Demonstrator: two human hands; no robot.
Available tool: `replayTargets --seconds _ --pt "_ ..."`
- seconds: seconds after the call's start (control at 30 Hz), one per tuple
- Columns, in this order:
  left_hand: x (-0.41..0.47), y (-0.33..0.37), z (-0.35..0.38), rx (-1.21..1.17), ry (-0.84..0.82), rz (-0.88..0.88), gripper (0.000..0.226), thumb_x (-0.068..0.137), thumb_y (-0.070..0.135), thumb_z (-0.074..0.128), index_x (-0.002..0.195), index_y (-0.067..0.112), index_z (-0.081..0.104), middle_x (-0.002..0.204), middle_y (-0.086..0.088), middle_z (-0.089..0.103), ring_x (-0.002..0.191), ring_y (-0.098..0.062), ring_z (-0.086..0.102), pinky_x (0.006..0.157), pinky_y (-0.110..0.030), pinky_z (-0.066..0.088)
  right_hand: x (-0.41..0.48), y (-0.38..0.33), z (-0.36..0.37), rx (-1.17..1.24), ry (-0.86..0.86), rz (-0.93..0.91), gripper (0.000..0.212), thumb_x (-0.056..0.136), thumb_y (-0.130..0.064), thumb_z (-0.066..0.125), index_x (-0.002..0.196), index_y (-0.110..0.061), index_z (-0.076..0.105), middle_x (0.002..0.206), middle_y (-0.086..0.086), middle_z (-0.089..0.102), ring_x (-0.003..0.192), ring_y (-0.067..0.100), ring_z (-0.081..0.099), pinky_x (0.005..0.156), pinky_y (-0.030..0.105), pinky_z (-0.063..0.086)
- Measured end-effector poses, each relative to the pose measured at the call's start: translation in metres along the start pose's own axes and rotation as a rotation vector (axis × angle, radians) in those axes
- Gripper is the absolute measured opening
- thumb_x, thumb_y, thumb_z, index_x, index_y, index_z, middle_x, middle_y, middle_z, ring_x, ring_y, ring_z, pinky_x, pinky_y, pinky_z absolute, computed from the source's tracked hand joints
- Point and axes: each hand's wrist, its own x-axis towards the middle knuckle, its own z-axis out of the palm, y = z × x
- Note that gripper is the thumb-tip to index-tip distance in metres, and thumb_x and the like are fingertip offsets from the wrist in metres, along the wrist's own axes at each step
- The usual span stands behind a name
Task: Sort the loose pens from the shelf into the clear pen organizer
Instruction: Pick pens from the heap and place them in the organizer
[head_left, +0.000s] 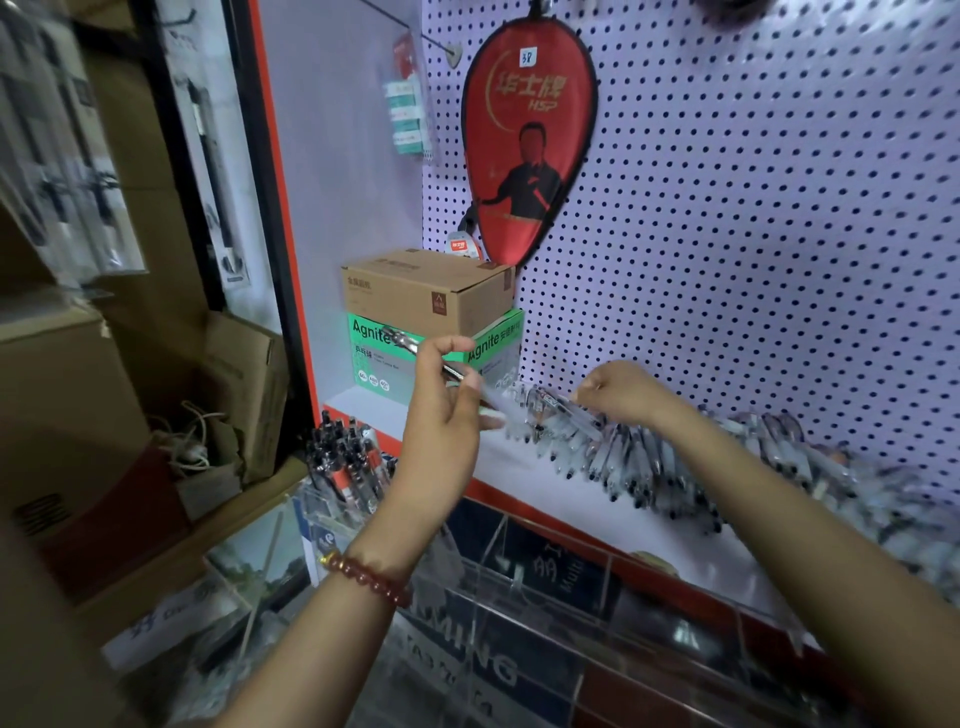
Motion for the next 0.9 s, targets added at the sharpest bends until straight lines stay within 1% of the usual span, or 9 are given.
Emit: replayTargets --seconds 0.1,0.23,0.37,0.5,0.7,0.77,0.83,0.87,0.9 --pt "-0.003 -0.007 0.001 0.027 -0.021 0.009 0.036 0.101 0.004 0.034 0.116 0.036 0.026 0.096 -0.002 0.049 0.063 0.005 0.051 0.062 -0.014 0.046 0.003 0.005 0.024 -0.171 0.092 0.056 0.033 0.096 -0.019 0.048 0.064 -0.013 0.045 0.058 0.001 0.038 0.052 0.015 0.037 0.052 0.023 0.033" --pt "-0.004 -0.012 -0.001 0.06 0.01 -0.036 0.036 0.1 0.007 0.037 0.114 0.038 0.025 0.094 -0.024 0.052 0.07 -0.014 0.046 0.065 -0.02 0.041 0.003 0.008 0.039 -0.277 0.176 0.092 0.036 0.096 -0.01 0.047 0.062 -0.016 0.041 0.058 -0.002 0.039 0.052 0.014 0.041 0.051 0.025 0.044" --pt "-0.005 -0.009 -0.004 0.076 0.012 -0.048 0.037 0.1 0.007 0.039 0.112 0.04 0.027 0.105 -0.037 0.052 0.079 -0.022 0.048 0.068 -0.035 0.041 0.002 0.012 0.039 -0.272 0.144 0.148 0.037 0.093 -0.006 0.049 0.059 -0.015 0.036 0.056 -0.002 0.034 0.047 0.013 0.034 0.043 0.023 0.029" --pt "-0.008 -0.004 -0.01 0.077 0.013 -0.04 0.035 0.1 0.008 0.039 0.111 0.04 0.028 0.106 -0.038 0.049 0.079 -0.022 0.048 0.066 -0.036 0.042 0.003 0.012 0.041 -0.213 0.128 0.135 0.038 0.091 -0.011 0.054 0.058 -0.016 0.036 0.054 -0.002 0.031 0.045 0.012 0.031 0.041 0.022 0.026" --pt "-0.014 0.004 -0.019 0.085 -0.026 -0.041 0.031 0.1 0.008 0.04 0.112 0.035 0.032 0.101 -0.031 0.054 0.067 -0.022 0.046 0.057 -0.031 0.039 -0.001 0.011 0.044 -0.385 0.229 0.189 0.035 0.097 -0.011 0.041 0.062 -0.013 0.047 0.059 -0.002 0.045 0.052 0.014 0.045 0.044 0.021 0.034" --pt "-0.015 0.004 -0.023 0.108 -0.044 -0.04 0.031 0.1 0.008 0.041 0.113 0.035 0.033 0.1 -0.024 0.059 0.064 -0.015 0.048 0.055 -0.026 0.04 -0.004 0.009 0.037 -0.419 0.283 0.194 0.035 0.095 -0.005 0.044 0.061 -0.014 0.048 0.056 -0.002 0.044 0.051 0.014 0.045 0.045 0.021 0.034" --pt "-0.016 0.005 -0.027 0.113 -0.051 -0.037 0.031 0.099 0.007 0.042 0.112 0.035 0.039 0.097 -0.014 0.063 0.058 -0.007 0.046 0.053 -0.02 0.04 -0.009 0.001 0.022 -0.425 0.351 0.185 0.032 0.091 0.001 0.045 0.071 -0.019 0.06 0.054 -0.002 0.044 0.045 0.013 0.039 0.042 0.02 0.029" --pt "-0.016 0.005 -0.029 0.111 -0.055 -0.031 0.031 0.099 0.005 0.044 0.11 0.034 0.043 0.094 -0.008 0.066 0.057 -0.007 0.045 0.052 -0.019 0.039 -0.011 -0.005 0.014 -0.408 0.385 0.17 0.034 0.091 0.002 0.044 0.078 -0.023 0.063 0.057 -0.002 0.048 0.044 0.013 0.038 0.041 0.02 0.028" --pt "-0.016 0.006 -0.031 0.111 -0.056 -0.023 0.029 0.098 0.004 0.046 0.108 0.031 0.049 0.09 0.001 0.068 0.058 -0.008 0.045 0.052 -0.018 0.038 -0.014 -0.011 0.006 -0.358 0.404 0.147 0.034 0.093 0.0 0.042 0.074 -0.022 0.06 0.061 0.0 0.053 0.044 0.014 0.039 0.043 0.021 0.031"
